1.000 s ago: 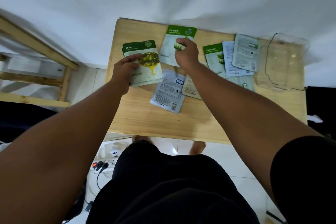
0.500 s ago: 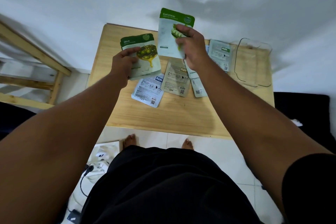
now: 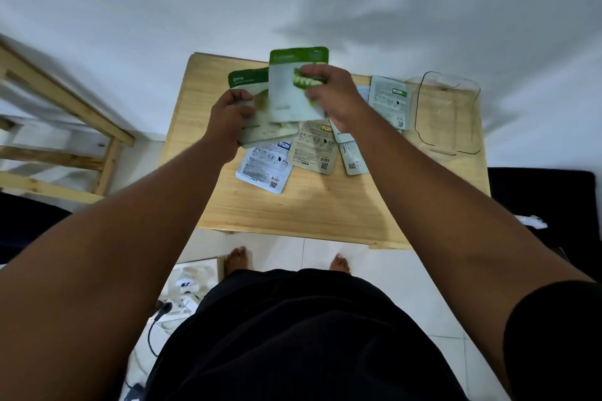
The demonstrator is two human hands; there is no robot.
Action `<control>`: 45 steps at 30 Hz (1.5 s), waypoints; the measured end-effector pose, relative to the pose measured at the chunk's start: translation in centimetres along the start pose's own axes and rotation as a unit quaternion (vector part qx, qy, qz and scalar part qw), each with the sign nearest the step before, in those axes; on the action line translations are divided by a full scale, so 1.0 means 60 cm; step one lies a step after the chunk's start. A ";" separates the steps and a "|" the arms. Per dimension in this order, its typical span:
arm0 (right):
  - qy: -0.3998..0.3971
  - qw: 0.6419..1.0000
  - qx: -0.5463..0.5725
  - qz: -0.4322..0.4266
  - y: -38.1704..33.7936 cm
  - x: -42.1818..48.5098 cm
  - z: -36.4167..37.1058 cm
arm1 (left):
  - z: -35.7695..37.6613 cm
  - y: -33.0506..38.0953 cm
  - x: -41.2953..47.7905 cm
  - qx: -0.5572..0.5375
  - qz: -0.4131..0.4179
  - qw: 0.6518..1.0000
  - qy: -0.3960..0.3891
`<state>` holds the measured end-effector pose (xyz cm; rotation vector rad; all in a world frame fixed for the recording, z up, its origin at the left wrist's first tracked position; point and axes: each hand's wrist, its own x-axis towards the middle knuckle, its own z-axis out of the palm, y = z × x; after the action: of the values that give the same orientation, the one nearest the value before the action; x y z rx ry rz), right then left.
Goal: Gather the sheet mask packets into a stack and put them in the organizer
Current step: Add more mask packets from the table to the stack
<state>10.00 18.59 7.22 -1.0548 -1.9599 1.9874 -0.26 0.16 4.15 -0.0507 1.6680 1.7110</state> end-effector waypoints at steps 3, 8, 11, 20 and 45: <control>-0.034 0.994 -0.101 -0.018 0.015 -0.007 0.013 | 0.012 0.005 0.000 -0.020 -0.008 0.999 -0.036; -0.059 0.993 -0.095 -0.030 0.017 -0.012 0.020 | 0.017 0.012 0.000 -0.066 -0.022 0.992 -0.106; -0.065 0.993 -0.088 -0.037 0.020 -0.007 0.021 | 0.025 0.011 0.006 -0.038 -0.007 0.994 -0.098; 0.188 0.970 -0.131 0.082 0.110 0.003 -0.023 | 0.015 -0.018 0.054 0.005 -0.031 0.999 0.002; 0.211 0.975 -0.051 0.054 0.136 -0.052 0.010 | -0.015 -0.068 0.012 0.028 -0.051 0.998 -0.018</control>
<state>14.87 15.24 0.76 -1.4923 -1.8179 1.5522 0.93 -0.75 0.21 -0.0762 1.6576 1.5785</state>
